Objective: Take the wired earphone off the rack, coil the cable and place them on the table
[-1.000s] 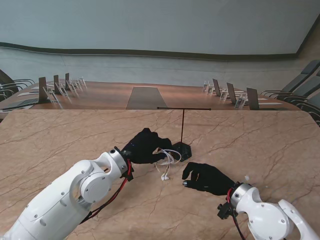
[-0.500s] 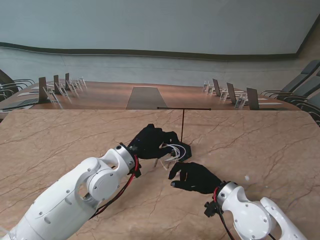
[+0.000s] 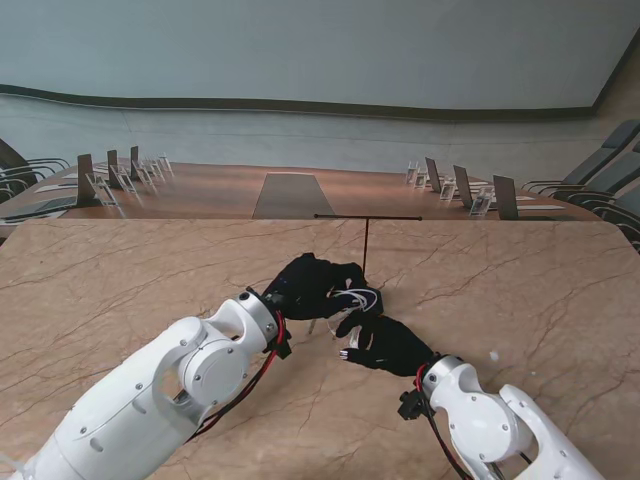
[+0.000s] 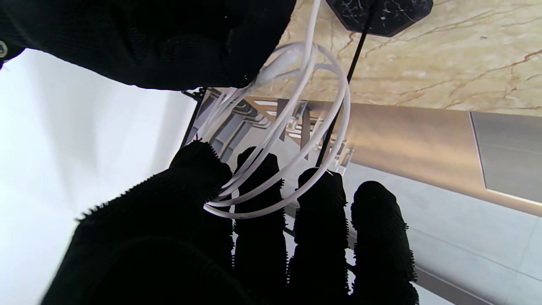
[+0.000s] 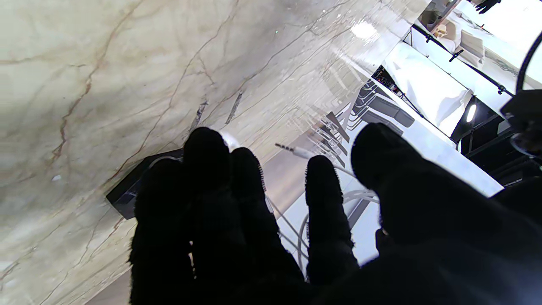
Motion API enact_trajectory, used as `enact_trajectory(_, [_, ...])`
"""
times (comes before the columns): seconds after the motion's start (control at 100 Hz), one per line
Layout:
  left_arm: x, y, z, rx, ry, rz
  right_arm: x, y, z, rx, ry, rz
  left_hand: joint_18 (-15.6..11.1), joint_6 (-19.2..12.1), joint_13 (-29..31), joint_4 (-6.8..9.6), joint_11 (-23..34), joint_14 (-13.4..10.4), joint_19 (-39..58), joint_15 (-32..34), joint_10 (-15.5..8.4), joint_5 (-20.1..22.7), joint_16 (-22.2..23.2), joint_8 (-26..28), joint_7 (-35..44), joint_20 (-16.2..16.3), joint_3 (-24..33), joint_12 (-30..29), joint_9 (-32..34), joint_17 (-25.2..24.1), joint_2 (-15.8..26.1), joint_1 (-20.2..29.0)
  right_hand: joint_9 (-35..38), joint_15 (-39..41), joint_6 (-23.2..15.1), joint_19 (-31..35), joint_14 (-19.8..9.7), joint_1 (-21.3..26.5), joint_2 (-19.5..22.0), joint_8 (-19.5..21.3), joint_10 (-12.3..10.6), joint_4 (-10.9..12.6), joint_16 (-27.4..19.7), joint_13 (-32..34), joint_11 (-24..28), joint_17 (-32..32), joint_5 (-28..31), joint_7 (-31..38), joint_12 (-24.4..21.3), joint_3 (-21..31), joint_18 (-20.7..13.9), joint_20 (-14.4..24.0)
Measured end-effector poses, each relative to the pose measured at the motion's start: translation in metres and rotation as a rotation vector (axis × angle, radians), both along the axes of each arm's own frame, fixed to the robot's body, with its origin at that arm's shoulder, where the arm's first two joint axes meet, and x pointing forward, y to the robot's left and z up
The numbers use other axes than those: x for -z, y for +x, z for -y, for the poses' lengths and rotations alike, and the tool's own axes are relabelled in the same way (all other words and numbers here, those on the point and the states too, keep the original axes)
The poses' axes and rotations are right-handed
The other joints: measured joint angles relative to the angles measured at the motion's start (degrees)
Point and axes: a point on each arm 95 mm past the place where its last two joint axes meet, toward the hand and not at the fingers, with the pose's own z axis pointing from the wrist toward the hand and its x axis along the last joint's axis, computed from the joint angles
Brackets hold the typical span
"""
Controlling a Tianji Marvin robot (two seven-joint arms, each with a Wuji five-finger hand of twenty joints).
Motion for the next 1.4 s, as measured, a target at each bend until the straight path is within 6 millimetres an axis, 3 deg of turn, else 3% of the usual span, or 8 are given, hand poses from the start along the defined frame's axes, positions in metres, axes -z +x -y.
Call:
enact_trajectory(0.38, [-0.002, -0.004, 0.000, -0.006, -0.022, -0.007, 0.002, 0.007, 0.000, 0.034, -0.006, 0.016, 1.26, 0.01, 3.05, 0.00, 1.04, 0.18, 1.29, 1.35, 0.00, 0.00, -0.02, 0.00, 0.00, 0.55, 0.00, -2.30, 2.17, 2.99, 0.00, 0.00, -2.47, 0.00, 1.17, 0.00, 0.00, -0.63, -0.63, -0.19, -0.19, 0.00, 0.00, -0.67, 0.00, -1.00, -8.00, -1.91, 0.00, 0.64, -0.30, -0.13])
enact_trajectory(0.91, [-0.004, -0.010, 0.002, -0.020, -0.064, -0.040, 0.010, 0.009, -0.018, 0.026, 0.028, -0.023, 3.41, 0.40, 7.25, 0.00, 1.12, 0.34, 3.52, 2.87, 0.00, 0.04, -1.35, 0.00, 0.01, 0.69, 0.39, -4.25, 4.73, 7.25, -0.02, -0.02, -5.28, 0.00, -0.04, -0.67, 0.01, -3.48, -0.56, -0.78, -0.21, -0.04, 0.00, -3.35, -0.19, -3.44, -12.15, -2.01, -0.03, 0.51, -0.91, -0.21])
enact_trajectory(0.99, [-0.004, -0.011, 0.003, -0.019, -0.065, -0.040, 0.010, 0.010, -0.020, 0.036, 0.047, -0.017, 3.43, 0.40, 7.25, 0.00, 1.12, 0.34, 3.52, 2.87, 0.00, 0.04, -1.49, 0.00, 0.01, 0.69, 0.40, -4.26, 4.73, 7.26, -0.02, -0.02, -5.24, 0.00, -1.07, -0.67, 0.02, -2.26, -0.14, -0.78, -0.21, -0.04, 0.00, -3.35, -0.20, -3.44, -7.83, -1.14, -0.03, -0.47, -0.91, -0.21])
enact_trajectory(1.05, [-0.004, -0.011, 0.003, -0.020, -0.066, -0.041, 0.010, 0.010, -0.021, 0.034, 0.051, -0.016, 3.44, 0.41, 7.25, 0.00, 1.12, 0.34, 3.52, 2.87, 0.00, 0.04, -1.71, 0.00, 0.01, 0.69, 0.41, -4.26, 4.73, 7.26, -0.02, -0.02, -4.31, 0.00, -1.79, -0.67, 0.02, 0.33, 3.17, -0.63, -0.21, -0.04, 0.00, -3.34, -0.19, -3.40, -4.30, -0.50, -0.03, -2.22, -0.92, -0.21])
enact_trajectory(1.14, [-0.004, -0.011, 0.002, -0.023, -0.069, -0.041, 0.010, 0.009, -0.022, 0.028, 0.052, -0.016, 3.44, 0.42, 7.25, 0.00, 1.12, 0.34, 3.53, 2.87, 0.00, 0.04, -2.01, 0.00, 0.01, 0.69, 0.41, -4.27, 4.73, 7.26, -0.02, -0.02, -2.86, 0.00, -2.80, -0.68, 0.04, 6.58, 4.44, -7.64, -0.20, -0.26, 0.00, -3.27, -0.19, -3.13, 0.24, 4.70, -0.03, -8.99, -0.92, -0.22])
enact_trajectory(1.21, [-0.004, -0.011, 0.002, -0.026, -0.073, -0.039, 0.009, 0.009, -0.022, 0.027, 0.055, -0.016, 3.45, 0.42, 7.25, 0.00, 1.12, 0.34, 3.53, 2.87, 0.00, 0.04, -2.06, 0.00, 0.01, 0.70, 0.41, -4.28, 4.73, 7.26, -0.03, -0.02, -0.89, 0.00, -3.60, -0.68, 0.10, 10.12, 5.40, -9.79, -0.20, -1.26, 0.00, -2.13, -0.19, -2.09, 4.86, 8.58, -0.03, -9.88, -0.75, -0.22])
enact_trajectory(1.32, [-0.004, -0.011, 0.002, -0.027, -0.074, -0.039, 0.009, 0.009, -0.022, 0.032, 0.059, -0.008, 3.46, 0.43, 7.25, 0.00, 1.12, 0.34, 3.53, 2.87, 0.00, 0.04, -2.14, 0.00, 0.01, 0.69, 0.41, -4.29, 4.73, 7.26, -0.02, -0.02, 0.87, 0.00, -3.61, -0.64, 0.10, 11.05, 5.37, -9.51, -0.19, -1.26, 0.00, -1.02, -0.20, -0.88, 10.06, 10.33, -0.03, -8.46, -0.55, -0.22])
enact_trajectory(1.4, [-0.005, -0.011, 0.002, -0.029, -0.074, -0.037, 0.009, 0.009, -0.022, 0.032, 0.059, -0.007, 3.46, 0.43, 7.25, 0.00, 1.12, 0.34, 3.53, 2.87, 0.00, 0.04, -2.16, 0.00, 0.01, 0.69, 0.41, -4.30, 4.73, 7.22, -0.03, -0.02, 2.43, 0.00, -3.66, -0.50, 0.12, 11.05, 5.28, -6.11, -0.19, -1.26, 0.00, -0.44, -0.20, -0.30, 12.09, 11.24, -0.03, -6.90, -0.25, -0.22])
